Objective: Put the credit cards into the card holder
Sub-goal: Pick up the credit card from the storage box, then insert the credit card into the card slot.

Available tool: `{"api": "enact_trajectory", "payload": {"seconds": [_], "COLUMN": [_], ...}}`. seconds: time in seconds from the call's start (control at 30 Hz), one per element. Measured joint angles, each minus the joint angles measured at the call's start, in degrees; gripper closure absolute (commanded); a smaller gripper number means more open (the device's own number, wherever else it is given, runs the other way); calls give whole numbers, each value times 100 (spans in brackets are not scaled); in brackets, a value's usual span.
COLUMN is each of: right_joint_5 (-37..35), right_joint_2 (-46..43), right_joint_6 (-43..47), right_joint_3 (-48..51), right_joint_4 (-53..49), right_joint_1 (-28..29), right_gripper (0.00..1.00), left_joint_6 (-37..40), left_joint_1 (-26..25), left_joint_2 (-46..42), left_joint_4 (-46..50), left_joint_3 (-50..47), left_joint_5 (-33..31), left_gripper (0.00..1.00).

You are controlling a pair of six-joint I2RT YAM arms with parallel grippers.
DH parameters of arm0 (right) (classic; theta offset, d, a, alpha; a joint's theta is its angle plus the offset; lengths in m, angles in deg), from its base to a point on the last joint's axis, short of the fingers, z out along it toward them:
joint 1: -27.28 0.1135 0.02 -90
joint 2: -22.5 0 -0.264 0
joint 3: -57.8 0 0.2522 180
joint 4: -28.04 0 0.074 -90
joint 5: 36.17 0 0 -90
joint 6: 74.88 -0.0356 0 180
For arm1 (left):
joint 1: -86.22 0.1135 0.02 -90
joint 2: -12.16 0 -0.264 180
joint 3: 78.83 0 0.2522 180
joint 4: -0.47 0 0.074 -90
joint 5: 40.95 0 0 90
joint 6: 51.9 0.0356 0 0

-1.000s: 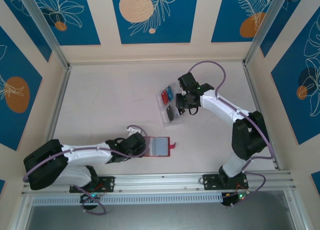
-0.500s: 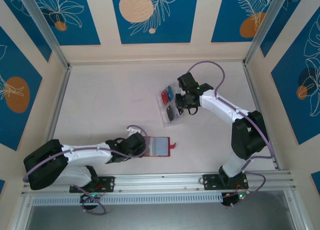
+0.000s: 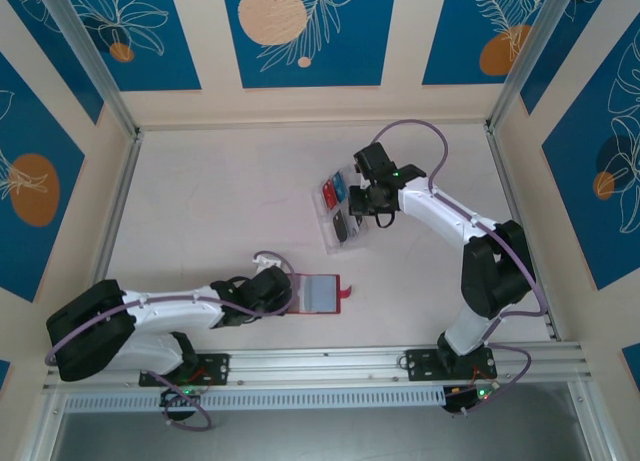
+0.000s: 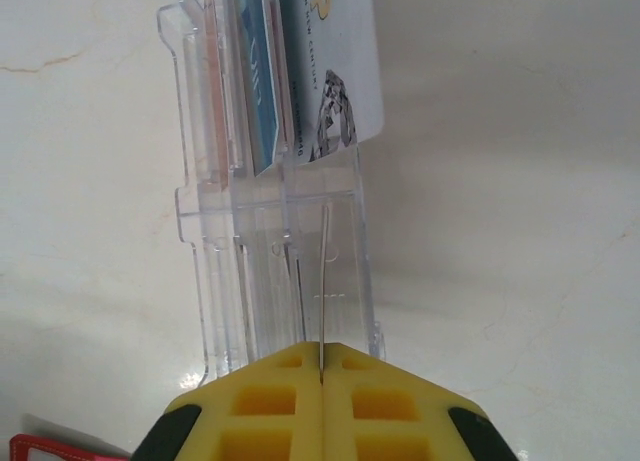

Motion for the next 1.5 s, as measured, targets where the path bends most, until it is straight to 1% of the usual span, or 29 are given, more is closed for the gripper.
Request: {"api": "enact_trajectory", "payload": {"seconds": [0.17, 0.23, 0.5, 0.6, 0.67, 0.83, 0.93, 1.07, 1.17, 1.37, 1.5], "right_joint_5": [-28, -151, -643, -793, -756, -243, -20, 157, 177, 151, 68], "right_joint_2": [-9, -50, -811, -1123, -1473, -2262, -2424, -2415, -2328, -2111, -1926], "right_joint_6": [63, 83, 125, 96, 0, -378, -706, -1156, -1408, -1792, -1976], "right_joint_3": [-293, -426, -546, -361, 87, 1733, 2673, 3587, 3939, 4341, 4507], "right_joint_4": [-188, -262, -481, -420, -234, 780, 1521, 2575, 3250, 4446, 4968], "right_joint_1": [13, 70, 658, 868, 1126, 1725, 1976, 2216, 2374, 2579, 2680], "right_gripper": [100, 100, 100, 100, 100, 100, 100, 100, 100, 100, 100], "left_joint_6": [0, 2, 7, 7, 7, 22, 26, 52, 66, 66, 66], "left_joint_1": [0, -2, -2, -2, -2, -7, -7, -7, -7, -7, -7], "left_joint_2": [-28, -37, -90, -122, -153, -271, -310, -313, -297, -297, -297], "left_joint_4": [-26, -33, -35, -33, -31, 28, 96, 120, 122, 162, 181], "left_joint_3": [-26, -33, -55, -70, -83, -136, -140, -140, -140, -140, -140], "left_joint_5": [7, 20, 50, 66, 90, 192, 216, 216, 214, 199, 184], "left_gripper": [62, 62, 62, 62, 62, 62, 63, 65, 67, 70, 72]}}
